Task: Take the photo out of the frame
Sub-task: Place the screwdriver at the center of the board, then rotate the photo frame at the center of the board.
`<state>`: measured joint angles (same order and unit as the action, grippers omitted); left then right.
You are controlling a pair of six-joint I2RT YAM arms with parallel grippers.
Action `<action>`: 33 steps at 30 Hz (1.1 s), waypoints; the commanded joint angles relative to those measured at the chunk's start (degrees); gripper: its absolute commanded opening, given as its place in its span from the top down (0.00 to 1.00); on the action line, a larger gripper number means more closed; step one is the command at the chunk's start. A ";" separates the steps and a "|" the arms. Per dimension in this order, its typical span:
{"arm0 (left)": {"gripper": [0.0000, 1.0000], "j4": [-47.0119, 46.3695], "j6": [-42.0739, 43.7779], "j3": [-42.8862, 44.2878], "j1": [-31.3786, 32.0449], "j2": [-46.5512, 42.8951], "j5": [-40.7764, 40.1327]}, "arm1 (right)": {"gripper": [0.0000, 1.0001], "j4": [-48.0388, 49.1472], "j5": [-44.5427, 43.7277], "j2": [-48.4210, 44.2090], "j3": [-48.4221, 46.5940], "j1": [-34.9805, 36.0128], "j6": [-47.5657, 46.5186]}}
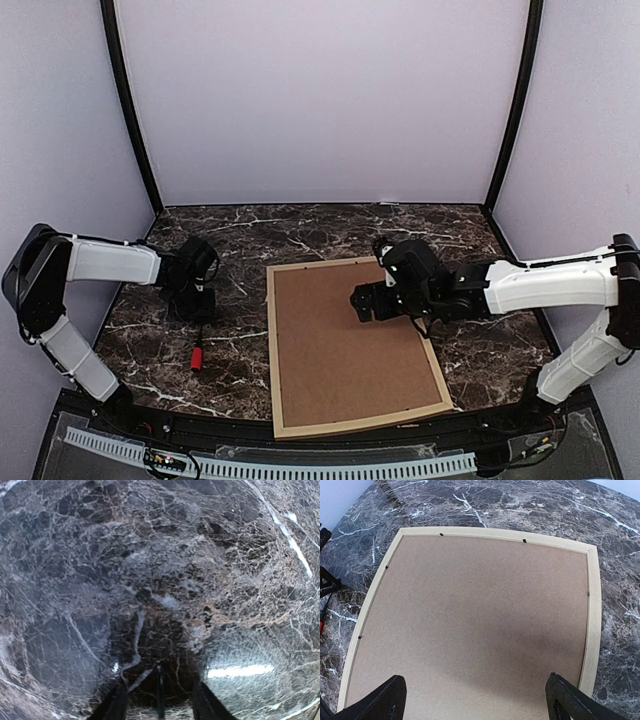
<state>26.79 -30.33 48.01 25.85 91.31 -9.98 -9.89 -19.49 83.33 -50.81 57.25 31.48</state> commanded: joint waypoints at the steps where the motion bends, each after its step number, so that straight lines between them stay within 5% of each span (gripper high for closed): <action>1: 0.49 1.15 0.46 -2.52 -0.27 -2.52 -1.27 | 0.01 0.63 1.56 -2.89 2.49 -2.69 1.58; 9: 0.36 1.42 1.94 -2.38 2.34 -11.00 -0.46 | 0.01 -2.53 3.83 -10.16 8.42 -10.13 5.17; 17: 0.23 0.45 2.52 -1.08 13.24 -17.22 -0.88 | 0.01 -5.66 6.03 -15.31 13.51 -17.14 9.62; 33: 0.28 -11.97 -4.38 -2.51 23.68 -10.43 9.62 | 0.01 -5.52 15.01 -19.86 22.56 -21.54 16.26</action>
<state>19.33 -31.81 46.63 47.90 79.18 -4.14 -16.78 -7.81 65.43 -30.57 36.23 45.19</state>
